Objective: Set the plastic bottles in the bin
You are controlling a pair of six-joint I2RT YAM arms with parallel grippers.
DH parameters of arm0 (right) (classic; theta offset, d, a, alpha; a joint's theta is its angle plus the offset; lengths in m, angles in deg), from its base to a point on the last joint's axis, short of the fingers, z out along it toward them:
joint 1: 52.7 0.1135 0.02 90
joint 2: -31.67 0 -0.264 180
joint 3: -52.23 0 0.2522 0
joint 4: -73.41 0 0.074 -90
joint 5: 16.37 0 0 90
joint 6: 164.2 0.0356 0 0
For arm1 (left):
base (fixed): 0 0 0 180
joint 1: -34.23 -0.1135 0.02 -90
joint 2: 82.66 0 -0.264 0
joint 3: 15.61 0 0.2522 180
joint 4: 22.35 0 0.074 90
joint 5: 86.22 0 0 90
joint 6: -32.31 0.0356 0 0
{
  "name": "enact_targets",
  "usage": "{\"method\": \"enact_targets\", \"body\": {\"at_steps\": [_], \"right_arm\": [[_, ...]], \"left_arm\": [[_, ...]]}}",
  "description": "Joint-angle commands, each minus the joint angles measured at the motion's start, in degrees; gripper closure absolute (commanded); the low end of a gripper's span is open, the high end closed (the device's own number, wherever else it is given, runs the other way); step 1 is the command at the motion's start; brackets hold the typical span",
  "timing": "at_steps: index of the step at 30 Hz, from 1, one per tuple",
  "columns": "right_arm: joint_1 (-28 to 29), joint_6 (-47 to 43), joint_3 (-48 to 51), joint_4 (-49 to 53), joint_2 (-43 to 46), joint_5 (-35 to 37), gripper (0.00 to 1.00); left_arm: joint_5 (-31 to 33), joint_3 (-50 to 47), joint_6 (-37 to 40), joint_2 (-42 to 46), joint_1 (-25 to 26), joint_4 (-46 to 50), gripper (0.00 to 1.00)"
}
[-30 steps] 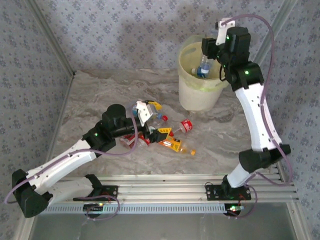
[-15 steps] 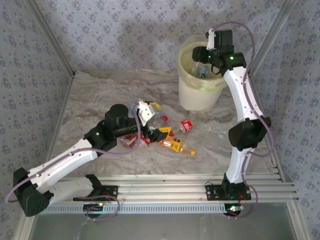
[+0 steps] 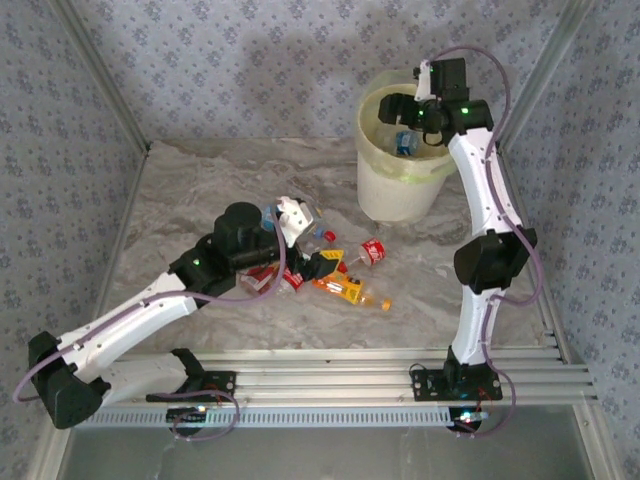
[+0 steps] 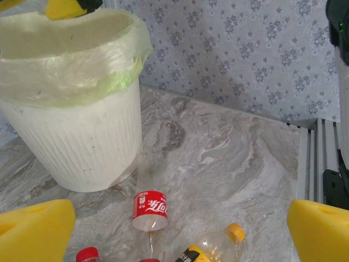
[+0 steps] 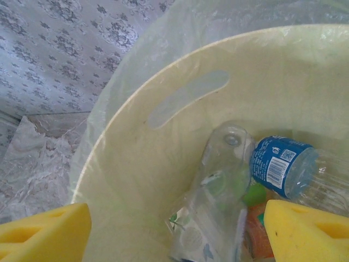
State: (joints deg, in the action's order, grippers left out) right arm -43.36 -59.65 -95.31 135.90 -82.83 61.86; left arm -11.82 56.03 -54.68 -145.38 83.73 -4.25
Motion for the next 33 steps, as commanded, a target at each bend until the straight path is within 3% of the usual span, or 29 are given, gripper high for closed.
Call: {"method": "enact_targets", "body": {"at_steps": [1,4,14,20,27,30,33], "right_arm": [[0.0,-2.0,-0.5,3.3,4.7,0.5,0.15],[0.6,-3.6,4.8,2.8,9.7,0.8,0.15],[6.5,-3.8,35.8,-6.4,33.9,0.6,0.13],[12.6,-0.7,50.1,-8.3,46.5,0.6,0.10],[13.9,6.2,63.9,-6.0,58.1,-0.7,0.00],[11.0,10.9,67.9,-3.7,59.6,-5.1,0.00],[8.2,15.1,69.7,-0.3,60.0,-7.7,0.00]], "left_arm": [[0.2,2.4,-0.9,-0.1,-0.6,1.2,0.00],[0.4,2.7,-0.5,-0.1,-1.0,1.9,0.00],[1.2,4.1,1.7,-1.7,-3.1,5.8,0.00],[1.8,10.1,3.6,-5.0,-3.3,17.2,0.01],[10.4,17.1,-7.5,-10.1,-3.3,35.4,0.00],[14.3,18.4,-11.1,-11.7,-3.0,40.3,0.01],[13.5,17.7,-13.9,-13.1,-2.8,41.0,0.00]]}}
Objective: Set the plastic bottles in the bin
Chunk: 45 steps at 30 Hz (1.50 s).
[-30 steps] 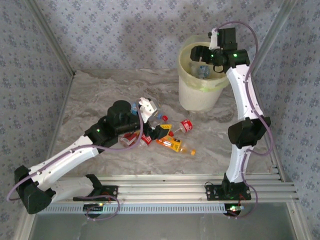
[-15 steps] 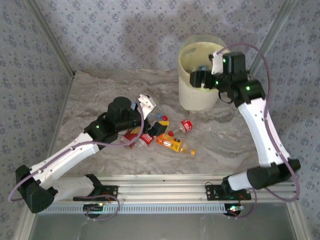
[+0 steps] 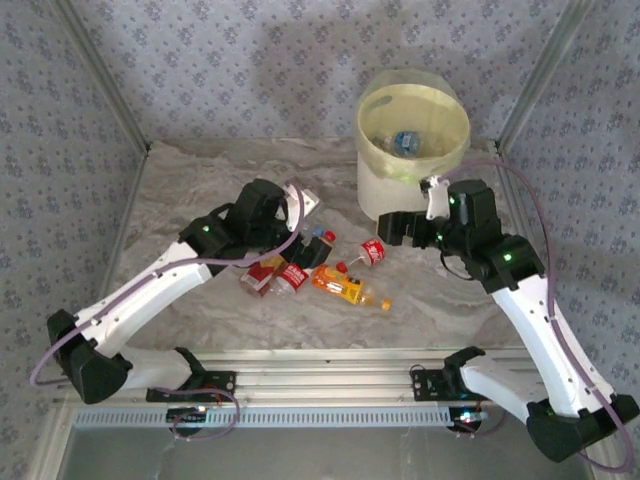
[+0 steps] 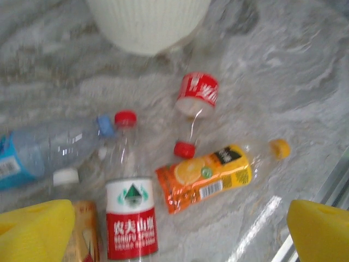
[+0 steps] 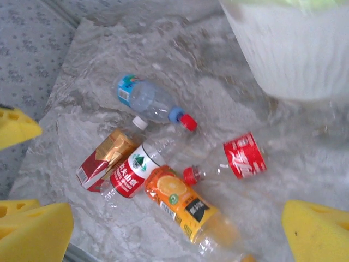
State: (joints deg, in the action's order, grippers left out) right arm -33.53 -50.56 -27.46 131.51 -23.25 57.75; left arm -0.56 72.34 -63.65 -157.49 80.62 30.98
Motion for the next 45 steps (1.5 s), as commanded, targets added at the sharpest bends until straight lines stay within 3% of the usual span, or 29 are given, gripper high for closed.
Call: {"method": "enact_targets", "body": {"at_steps": [1,5,9,14,22,36,45], "right_arm": [[-1.7,6.9,3.2,4.5,1.2,-2.1,0.00],[-1.1,9.8,7.1,5.9,4.7,6.3,0.00],[-0.2,9.1,6.6,11.7,5.4,11.6,0.00],[0.3,8.7,12.1,5.3,10.3,0.3,0.00],[0.3,10.8,15.7,5.1,13.0,-0.5,0.00],[0.2,9.4,16.1,7.1,13.3,-1.3,0.00],[0.0,9.6,16.7,6.1,12.4,-2.4,0.00]], "left_arm": [[1.4,1.2,-5.5,-1.6,0.7,5.8,0.00],[-0.3,1.7,-2.7,-5.1,2.6,6.6,0.00],[-2.4,1.4,8.6,-9.6,5.0,7.2,0.00],[-2.3,2.1,16.5,-15.6,5.3,4.3,0.01],[-3.2,5.5,31.9,-25.2,7.8,4.9,0.04],[1.2,8.9,34.7,-34.6,9.5,3.4,0.07],[2.2,6.9,29.6,-33.8,10.5,5.8,0.12]]}}
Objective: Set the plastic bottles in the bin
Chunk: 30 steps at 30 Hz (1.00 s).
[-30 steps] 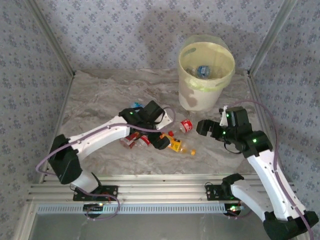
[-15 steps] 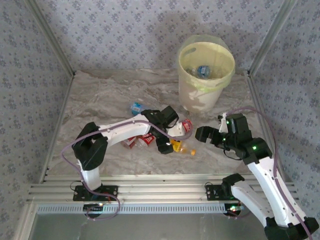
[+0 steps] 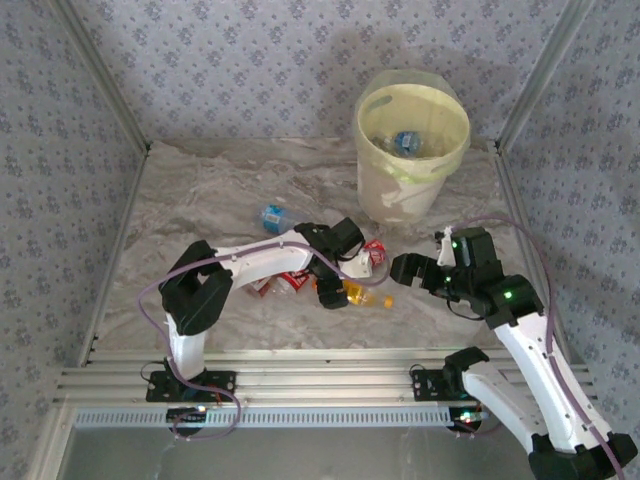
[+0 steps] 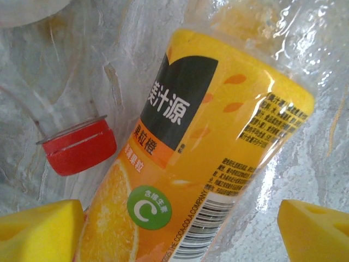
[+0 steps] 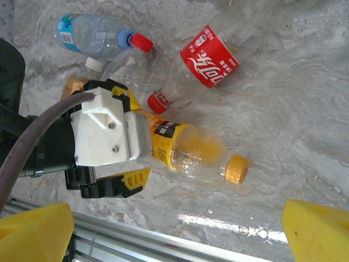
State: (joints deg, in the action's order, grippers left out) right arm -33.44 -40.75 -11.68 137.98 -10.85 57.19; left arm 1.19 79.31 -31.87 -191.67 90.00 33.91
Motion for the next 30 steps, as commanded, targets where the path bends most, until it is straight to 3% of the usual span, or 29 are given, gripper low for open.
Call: {"method": "enact_targets", "body": {"at_steps": [1,8,10,16,24,30], "right_arm": [[-0.1,-0.3,1.1,-0.4,0.0,-1.9,0.00],[0.0,-0.1,2.0,-1.6,0.2,-2.2,0.00],[-0.1,0.0,2.7,-2.1,0.2,-2.3,0.00],[-0.1,0.1,4.5,-3.4,0.3,-2.8,0.00],[-0.3,1.8,6.9,-3.8,1.1,-2.9,0.00],[-0.9,4.5,7.6,-4.7,3.1,-2.5,0.02]], "left_arm": [[0.5,-0.7,-2.9,0.9,1.5,3.3,0.13],[0.8,-4.4,-7.5,3.3,4.1,4.3,0.15],[0.9,-5.0,-9.0,3.7,4.6,4.3,0.21],[-0.7,-7.1,-14.5,3.9,5.3,2.6,0.25],[-3.5,-8.4,-18.6,4.9,5.8,0.9,0.48],[-7.5,-11.1,-22.7,9.3,5.8,-2.7,0.50]]}}
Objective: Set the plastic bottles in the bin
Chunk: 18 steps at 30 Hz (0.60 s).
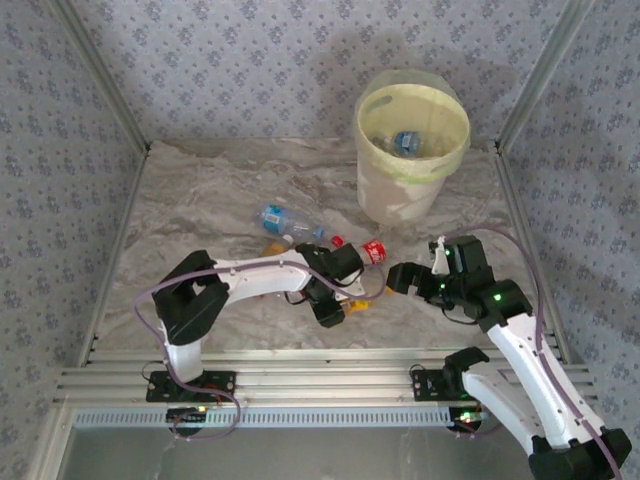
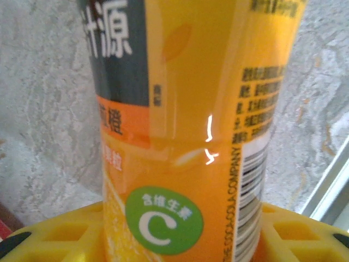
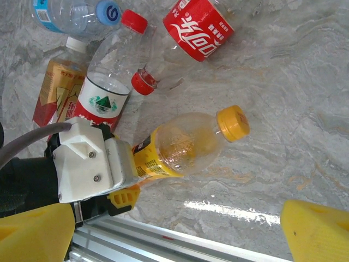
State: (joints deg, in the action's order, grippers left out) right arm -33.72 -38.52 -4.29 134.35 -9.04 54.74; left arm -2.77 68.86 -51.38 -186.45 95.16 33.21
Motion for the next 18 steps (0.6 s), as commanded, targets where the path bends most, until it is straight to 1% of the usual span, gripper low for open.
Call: {"method": "enact_targets", "body": {"at_steps": [1,6,11,16,18], "right_arm": [[-0.8,2.5,0.2,-1.1,1.6,-0.1,0.02],[-2.3,3.5,-0.2,-2.8,3.1,-1.2,0.02],[-4.1,4.5,-0.6,-5.6,4.0,-3.6,0.03],[-5.0,4.4,-1.2,-9.7,4.3,-8.0,0.04],[-5.0,3.0,-2.1,-11.7,4.3,-9.4,0.04]], "left_arm": [[-4.3,-1.3,-4.0,5.0,0.6,-2.6,0.50],[-7.8,-4.5,-8.5,8.9,0.5,-8.4,0.51],[-13.5,-8.3,-14.8,13.1,-0.8,-16.5,0.51],[-18.8,-15.1,-21.9,19.2,-2.9,-31.0,0.50],[-19.2,-17.7,-23.4,21.8,-3.1,-36.0,0.50]]}}
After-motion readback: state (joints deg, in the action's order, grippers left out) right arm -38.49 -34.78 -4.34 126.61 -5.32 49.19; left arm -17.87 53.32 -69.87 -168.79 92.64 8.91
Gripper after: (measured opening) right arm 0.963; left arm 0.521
